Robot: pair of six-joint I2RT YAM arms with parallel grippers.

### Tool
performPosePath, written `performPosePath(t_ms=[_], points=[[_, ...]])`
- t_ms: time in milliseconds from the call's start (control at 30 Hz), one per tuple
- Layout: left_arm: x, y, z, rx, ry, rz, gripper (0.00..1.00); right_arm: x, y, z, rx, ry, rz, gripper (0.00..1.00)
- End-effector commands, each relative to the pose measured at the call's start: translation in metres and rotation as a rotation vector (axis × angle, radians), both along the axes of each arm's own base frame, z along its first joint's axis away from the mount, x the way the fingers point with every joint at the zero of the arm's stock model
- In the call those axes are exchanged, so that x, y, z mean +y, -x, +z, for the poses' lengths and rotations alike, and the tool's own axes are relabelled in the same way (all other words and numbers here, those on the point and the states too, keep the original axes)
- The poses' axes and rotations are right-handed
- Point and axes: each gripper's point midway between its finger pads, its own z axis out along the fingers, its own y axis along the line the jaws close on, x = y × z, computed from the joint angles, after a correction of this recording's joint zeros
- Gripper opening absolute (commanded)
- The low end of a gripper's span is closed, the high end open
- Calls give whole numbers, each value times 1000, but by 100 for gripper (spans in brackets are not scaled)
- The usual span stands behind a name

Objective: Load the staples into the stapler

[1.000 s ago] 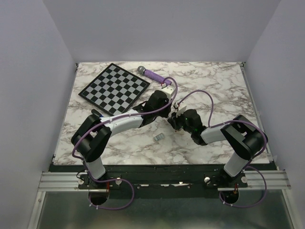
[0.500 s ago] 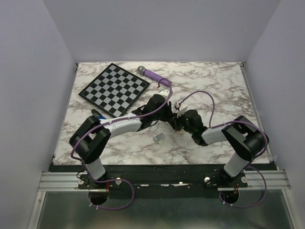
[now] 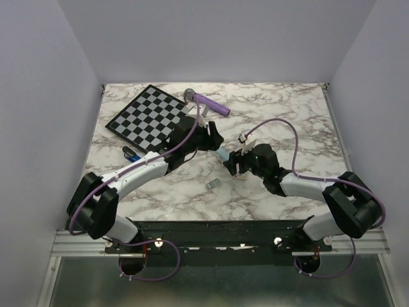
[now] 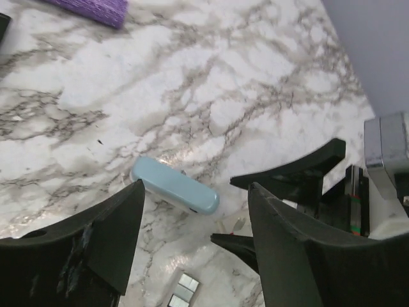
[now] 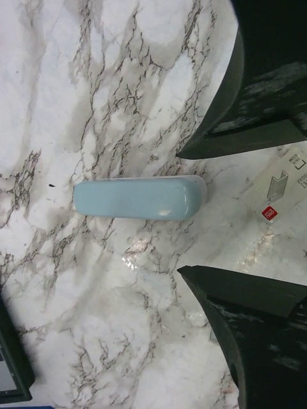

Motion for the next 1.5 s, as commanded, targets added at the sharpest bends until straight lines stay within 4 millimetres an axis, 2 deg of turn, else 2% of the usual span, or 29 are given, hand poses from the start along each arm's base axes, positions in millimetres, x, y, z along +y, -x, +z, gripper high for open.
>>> performPosePath(t_ms=[0,33,67,100,167,200,300,367,433,467,533,567,800,1067,1267,1333,1467], points=[[53,-15,36,-62,15,121,79,-9,6,14,93,85,-25,75],[62,-18,44,-80,12,136,83,-11,6,15,104,104,-28,75],[80,-25,51,-99,-3,191,90,-12,7,15,116,128,-17,75],[96,-25,65,-127,-25,232,94,-11,6,19,147,154,-15,75],[120,-30,79,-175,-87,283,99,-12,7,20,189,188,-17,75],[133,-29,93,-204,-108,316,99,-13,7,22,217,210,-18,75],[155,-24,116,-297,-175,346,99,-16,8,15,290,278,-22,75],[170,-25,121,-352,-243,384,99,-10,0,20,303,306,-7,74],[184,-25,119,-376,-283,437,99,-11,0,17,339,346,2,71],[187,-25,116,-379,-301,442,99,-5,-6,21,340,352,13,71],[191,-24,110,-368,-326,436,99,-5,-4,14,383,383,26,70],[194,-24,110,-372,-341,445,99,0,-8,14,396,388,36,70],[202,-24,110,-395,-368,470,99,3,-8,4,467,456,66,65],[200,-26,105,-385,-377,460,99,13,-7,-8,503,501,89,60],[200,-26,103,-384,-377,458,99,14,-10,-21,528,544,83,51],[199,-26,103,-386,-379,454,99,12,-8,-31,548,569,78,47],[199,-25,104,-389,-378,453,99,8,-4,-48,578,598,80,32]])
